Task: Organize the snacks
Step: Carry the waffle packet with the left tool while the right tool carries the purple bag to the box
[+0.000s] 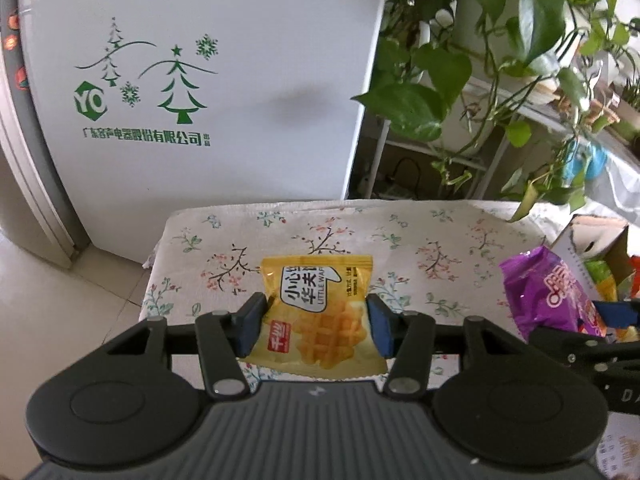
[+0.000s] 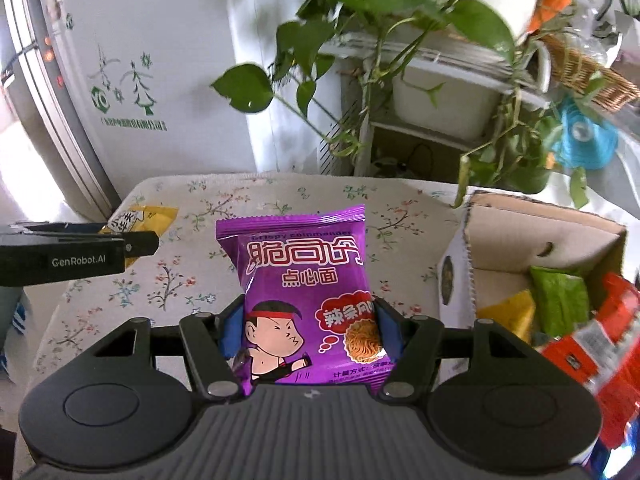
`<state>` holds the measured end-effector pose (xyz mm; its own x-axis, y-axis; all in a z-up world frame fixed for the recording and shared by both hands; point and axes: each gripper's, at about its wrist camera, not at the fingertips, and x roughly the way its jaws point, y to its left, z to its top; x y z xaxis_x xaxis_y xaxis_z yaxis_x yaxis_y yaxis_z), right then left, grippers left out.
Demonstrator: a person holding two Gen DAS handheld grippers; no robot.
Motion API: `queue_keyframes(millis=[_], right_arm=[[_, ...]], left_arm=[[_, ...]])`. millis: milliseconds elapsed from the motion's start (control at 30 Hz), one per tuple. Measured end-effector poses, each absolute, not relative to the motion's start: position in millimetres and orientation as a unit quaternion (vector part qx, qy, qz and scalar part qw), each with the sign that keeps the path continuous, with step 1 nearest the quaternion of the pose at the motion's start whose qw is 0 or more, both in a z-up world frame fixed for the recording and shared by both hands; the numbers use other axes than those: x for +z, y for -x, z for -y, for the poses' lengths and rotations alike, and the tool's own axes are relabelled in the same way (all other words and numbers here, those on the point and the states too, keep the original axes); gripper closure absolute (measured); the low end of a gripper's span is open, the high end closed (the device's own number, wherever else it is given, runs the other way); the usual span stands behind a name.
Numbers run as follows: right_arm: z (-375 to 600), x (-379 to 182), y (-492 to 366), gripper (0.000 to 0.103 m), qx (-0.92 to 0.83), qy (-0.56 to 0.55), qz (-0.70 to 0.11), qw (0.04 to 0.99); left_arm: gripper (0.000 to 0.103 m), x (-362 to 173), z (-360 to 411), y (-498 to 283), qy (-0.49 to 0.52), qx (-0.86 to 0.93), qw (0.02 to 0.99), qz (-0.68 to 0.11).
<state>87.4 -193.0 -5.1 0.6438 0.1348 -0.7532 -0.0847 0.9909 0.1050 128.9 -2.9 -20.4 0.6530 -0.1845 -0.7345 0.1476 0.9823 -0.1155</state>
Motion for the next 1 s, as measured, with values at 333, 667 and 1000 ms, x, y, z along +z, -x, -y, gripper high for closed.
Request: queue_keyframes(millis=[333,667,1000], right_arm=[[221.0,28.4,-52.4,0.032,0.037,-0.060,-0.378,0.923],[261.0,49.6,-21.7,0.032,0.010,-0.092,-0.348,0.933],[299.9,61.2,-2.0,0.032,-0.014,-0.117,-0.330,0.937]], left_arm=[[0.050,6.4,5.1,-88.3,0.047,-0.085,0.924,-0.369],[0.050,27.9,8.9,-55.4,0.039,-0.080,0.935,-0.342],[0.050,41.3,34.3,-38.9,0.047,-0.099,0.931,-0.348]])
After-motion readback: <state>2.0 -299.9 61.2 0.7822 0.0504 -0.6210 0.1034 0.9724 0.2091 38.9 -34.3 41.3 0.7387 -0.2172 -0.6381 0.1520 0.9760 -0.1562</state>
